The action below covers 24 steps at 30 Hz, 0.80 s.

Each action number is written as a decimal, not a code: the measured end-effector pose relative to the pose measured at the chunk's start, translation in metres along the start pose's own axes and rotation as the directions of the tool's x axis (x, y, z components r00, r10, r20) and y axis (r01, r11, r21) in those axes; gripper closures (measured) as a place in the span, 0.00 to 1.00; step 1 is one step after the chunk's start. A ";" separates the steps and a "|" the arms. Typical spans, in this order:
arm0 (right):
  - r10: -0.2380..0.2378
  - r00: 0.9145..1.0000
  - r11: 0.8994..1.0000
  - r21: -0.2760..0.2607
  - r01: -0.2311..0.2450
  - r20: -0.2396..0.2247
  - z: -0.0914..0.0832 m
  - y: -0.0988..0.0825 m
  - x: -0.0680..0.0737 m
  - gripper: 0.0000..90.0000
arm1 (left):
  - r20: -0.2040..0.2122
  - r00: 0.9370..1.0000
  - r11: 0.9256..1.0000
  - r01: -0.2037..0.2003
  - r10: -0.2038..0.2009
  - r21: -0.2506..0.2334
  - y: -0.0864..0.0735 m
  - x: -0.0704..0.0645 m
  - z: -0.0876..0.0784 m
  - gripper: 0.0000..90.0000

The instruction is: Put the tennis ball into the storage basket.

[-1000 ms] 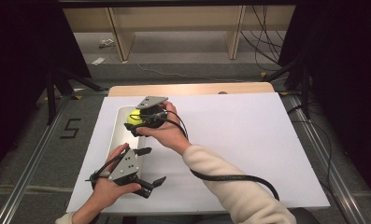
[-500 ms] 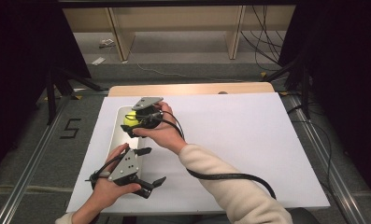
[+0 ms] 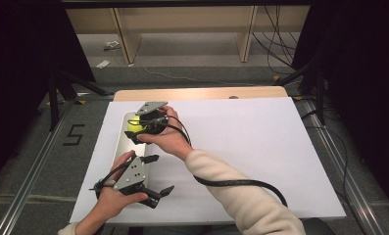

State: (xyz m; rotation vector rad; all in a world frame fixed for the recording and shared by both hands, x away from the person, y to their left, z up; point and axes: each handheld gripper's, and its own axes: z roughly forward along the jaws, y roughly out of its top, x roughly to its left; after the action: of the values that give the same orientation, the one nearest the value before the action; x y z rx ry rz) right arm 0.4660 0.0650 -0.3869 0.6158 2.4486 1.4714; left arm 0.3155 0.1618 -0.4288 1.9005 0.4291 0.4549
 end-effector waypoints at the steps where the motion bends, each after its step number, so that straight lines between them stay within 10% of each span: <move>1: -0.002 1.000 1.000 0.004 0.002 0.000 0.000 0.000 0.000 0.30 | 0.000 1.000 1.000 0.000 0.000 0.000 0.000 0.000 0.000 0.00; 24: -0.010 1.000 0.999 0.035 0.011 -0.019 0.015 0.001 0.003 0.30 | 0.007 1.000 1.000 -0.002 0.002 0.001 0.000 -0.001 0.001 0.00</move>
State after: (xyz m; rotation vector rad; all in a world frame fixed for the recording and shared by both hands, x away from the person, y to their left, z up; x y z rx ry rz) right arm 0.4694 0.0780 -0.3934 0.5974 2.4926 1.4396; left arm 0.3151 0.1607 -0.4291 1.9036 0.4234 0.4489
